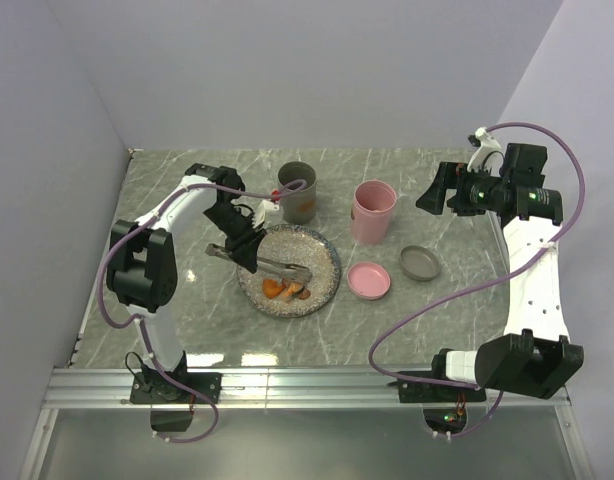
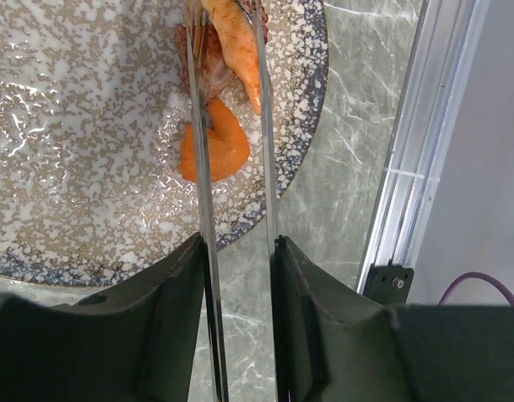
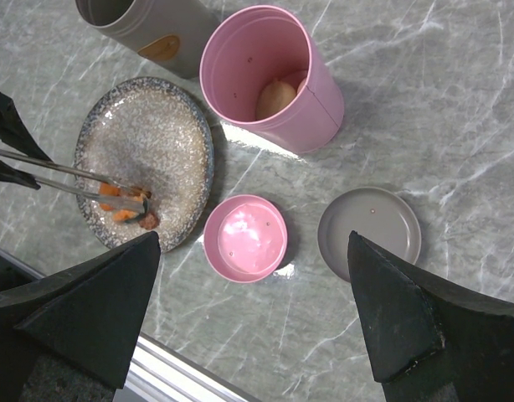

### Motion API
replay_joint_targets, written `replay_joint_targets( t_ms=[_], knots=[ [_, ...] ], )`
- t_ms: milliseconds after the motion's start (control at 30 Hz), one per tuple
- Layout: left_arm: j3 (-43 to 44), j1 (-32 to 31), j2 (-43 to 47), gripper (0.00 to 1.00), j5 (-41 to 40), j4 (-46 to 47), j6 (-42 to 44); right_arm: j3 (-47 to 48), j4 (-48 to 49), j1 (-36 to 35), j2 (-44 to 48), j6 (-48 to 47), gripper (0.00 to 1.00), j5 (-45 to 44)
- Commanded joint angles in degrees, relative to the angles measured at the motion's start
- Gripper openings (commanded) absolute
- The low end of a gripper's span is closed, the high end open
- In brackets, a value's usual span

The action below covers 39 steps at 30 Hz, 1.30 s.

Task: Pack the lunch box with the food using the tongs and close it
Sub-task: Pick up the fake food from the plate.

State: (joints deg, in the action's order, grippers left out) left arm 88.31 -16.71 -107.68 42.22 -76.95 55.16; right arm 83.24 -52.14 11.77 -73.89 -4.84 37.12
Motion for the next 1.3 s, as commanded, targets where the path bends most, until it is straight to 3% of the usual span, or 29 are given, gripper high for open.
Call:
replay_joint_targets(
  t_ms=[0,367,767,933,1267],
  knots=[
    [-0.16,-0.34,0.01,0.42,2.52,-1.72,2.24,0.34,0.2,-0.34,-0.29,-0.7,1.0,0.14],
    [-1.12,-0.34,0.98,0.29,2.61,-1.71,1.71,0.78,0.11,-0.43,-0.47,-0.7,1.0,0.32],
    [-4.29,-0.34,8.62,0.1,2.43,-1.89,-2.07,0.69,0.2,-0.43,-0.2,-0.61,1.0,1.02],
    [-4.55,-0.43,11.08,0.06,2.69,-1.89,-3.47,0.87,0.2,-0.35,-0.12,-0.52,1.0,1.37],
    [10.97,-0.34,11.7,0.02,3.93,-1.8,-11.64,1.4,0.02,-0.34,-0.12,-0.61,1.0,1.9]
  ],
)
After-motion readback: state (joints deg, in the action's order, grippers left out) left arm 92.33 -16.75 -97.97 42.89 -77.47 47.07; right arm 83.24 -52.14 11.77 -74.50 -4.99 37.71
